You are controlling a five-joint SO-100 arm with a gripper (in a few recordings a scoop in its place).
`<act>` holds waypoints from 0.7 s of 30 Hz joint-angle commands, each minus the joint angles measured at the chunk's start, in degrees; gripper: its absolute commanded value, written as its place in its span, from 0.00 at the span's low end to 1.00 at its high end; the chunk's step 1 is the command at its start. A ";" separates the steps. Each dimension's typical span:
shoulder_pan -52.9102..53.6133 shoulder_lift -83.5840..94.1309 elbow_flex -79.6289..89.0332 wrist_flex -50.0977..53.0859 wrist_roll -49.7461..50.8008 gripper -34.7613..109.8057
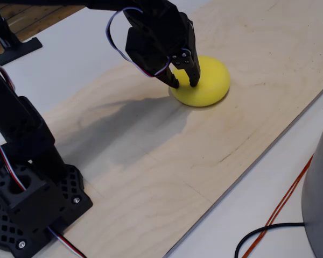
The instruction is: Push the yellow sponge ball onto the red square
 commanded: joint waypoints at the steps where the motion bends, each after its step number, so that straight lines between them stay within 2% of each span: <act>1: 1.49 -0.35 -2.81 -0.62 -0.26 0.30; 21: 0.44 -3.78 -5.27 -0.97 0.88 0.30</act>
